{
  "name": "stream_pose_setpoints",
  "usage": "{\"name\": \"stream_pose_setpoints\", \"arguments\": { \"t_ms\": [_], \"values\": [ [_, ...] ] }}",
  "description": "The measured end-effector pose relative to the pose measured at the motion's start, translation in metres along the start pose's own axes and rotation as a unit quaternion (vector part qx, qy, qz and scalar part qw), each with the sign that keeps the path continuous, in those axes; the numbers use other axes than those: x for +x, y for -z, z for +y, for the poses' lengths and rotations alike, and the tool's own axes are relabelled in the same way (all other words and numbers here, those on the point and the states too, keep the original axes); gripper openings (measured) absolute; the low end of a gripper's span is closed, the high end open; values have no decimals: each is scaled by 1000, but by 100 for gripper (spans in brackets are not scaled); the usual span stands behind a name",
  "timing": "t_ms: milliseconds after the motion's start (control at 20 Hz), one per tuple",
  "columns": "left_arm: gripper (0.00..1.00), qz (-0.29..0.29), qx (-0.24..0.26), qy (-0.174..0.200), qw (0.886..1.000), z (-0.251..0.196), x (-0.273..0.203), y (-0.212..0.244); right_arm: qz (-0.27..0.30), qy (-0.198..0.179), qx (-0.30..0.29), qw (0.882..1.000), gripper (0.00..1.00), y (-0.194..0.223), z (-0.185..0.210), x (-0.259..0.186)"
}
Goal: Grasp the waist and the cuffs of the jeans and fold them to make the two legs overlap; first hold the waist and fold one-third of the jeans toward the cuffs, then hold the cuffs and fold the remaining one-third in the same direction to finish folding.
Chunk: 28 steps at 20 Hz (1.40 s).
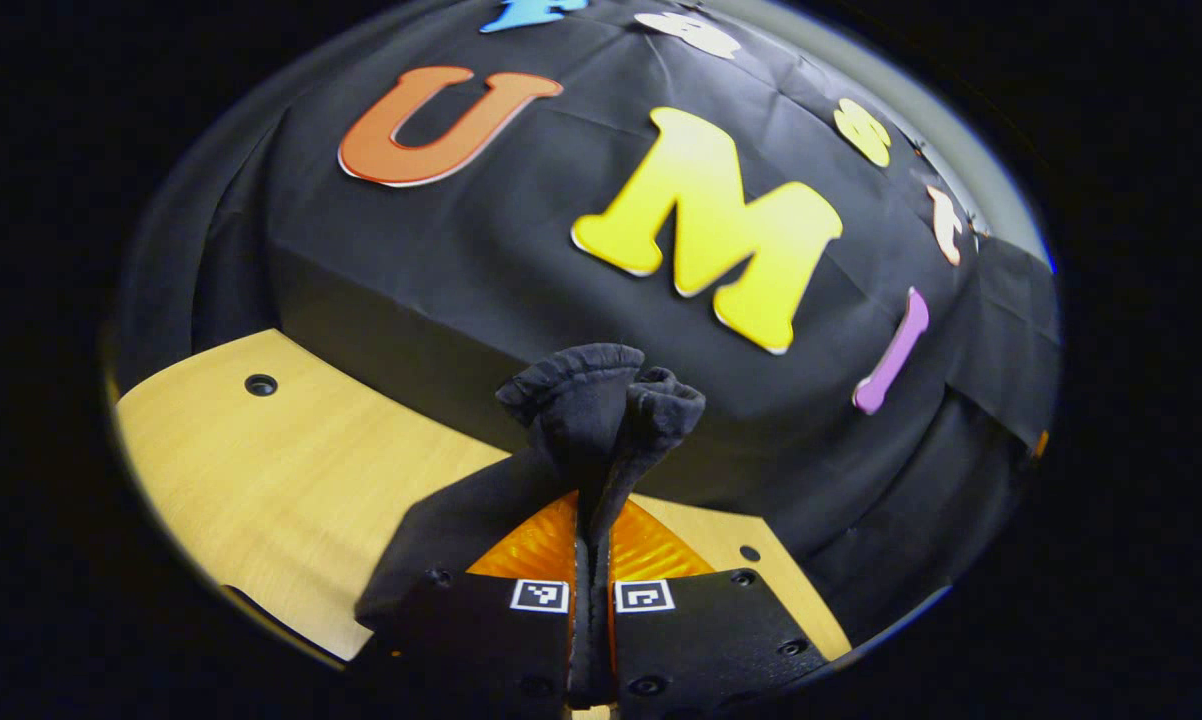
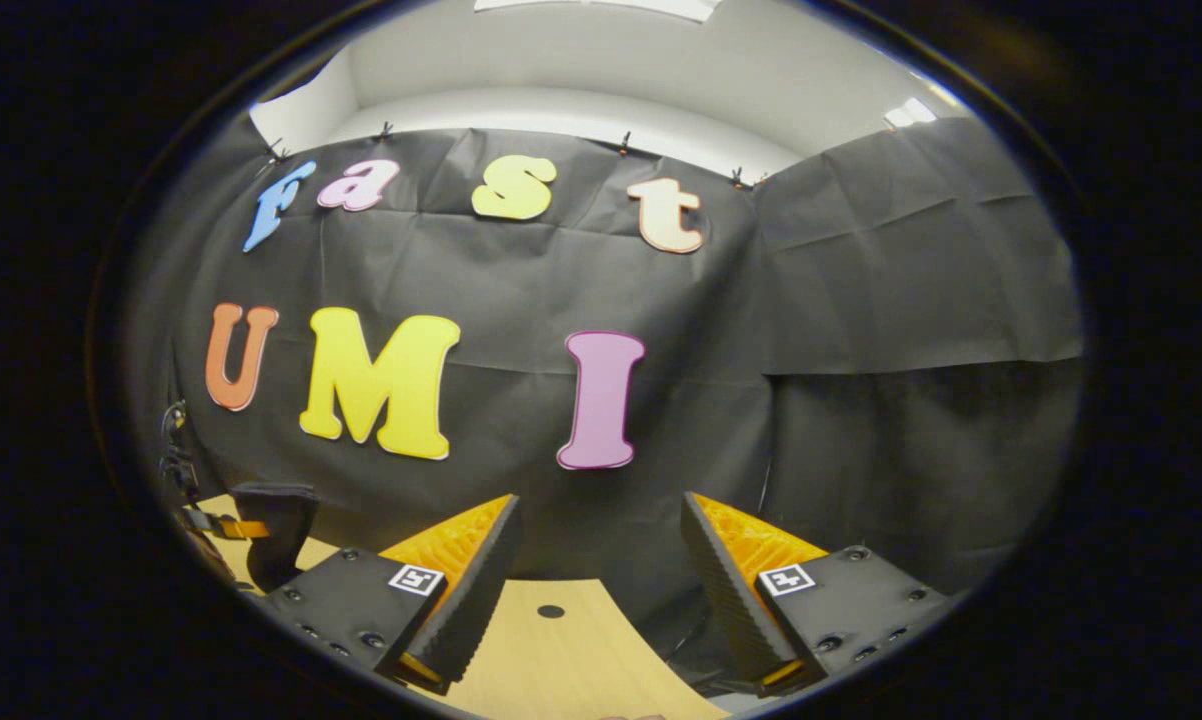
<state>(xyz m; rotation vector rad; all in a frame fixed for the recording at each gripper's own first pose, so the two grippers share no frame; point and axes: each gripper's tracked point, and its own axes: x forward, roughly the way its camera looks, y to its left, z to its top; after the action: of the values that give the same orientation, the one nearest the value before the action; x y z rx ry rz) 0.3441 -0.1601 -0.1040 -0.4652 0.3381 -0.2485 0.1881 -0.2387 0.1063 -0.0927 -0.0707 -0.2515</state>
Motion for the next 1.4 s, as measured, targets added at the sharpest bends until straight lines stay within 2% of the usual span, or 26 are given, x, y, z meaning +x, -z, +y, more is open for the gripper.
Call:
{"name": "stream_pose_setpoints", "arguments": {
  "t_ms": [150,300,450,550,600,650,700,750,850,950,1150,1400],
  "values": [
    [3,59,55,-10,997,-11,6,63,7,15,2,1000,98,3,-24,-5],
    [3,112,94,-35,989,3,12,117,11,25,5,1000,98,7,-40,-9],
    [3,125,111,-47,985,9,15,140,16,30,6,999,97,13,-46,-11],
    [4,133,144,-51,979,10,14,147,18,29,10,999,98,15,-47,-11],
    [13,136,161,-54,976,11,14,148,20,28,11,999,98,16,-47,-10],
    [5,137,171,-52,974,10,14,152,20,27,12,999,98,17,-46,-9],
    [7,138,173,-44,974,6,12,153,21,26,13,999,98,17,-45,-9],
    [11,138,165,-25,976,-3,16,158,21,25,13,999,98,18,-43,-9],
    [55,145,155,6,977,-22,12,164,21,23,11,999,98,18,-41,-8],
    [100,144,168,1,975,-24,12,164,21,21,12,999,98,17,-40,-7],
    [100,145,160,10,976,-35,5,167,21,18,8,1000,98,16,-35,-8],
    [100,136,123,49,982,-65,-11,156,22,9,11,1000,98,15,-19,-8]
  ]
}}
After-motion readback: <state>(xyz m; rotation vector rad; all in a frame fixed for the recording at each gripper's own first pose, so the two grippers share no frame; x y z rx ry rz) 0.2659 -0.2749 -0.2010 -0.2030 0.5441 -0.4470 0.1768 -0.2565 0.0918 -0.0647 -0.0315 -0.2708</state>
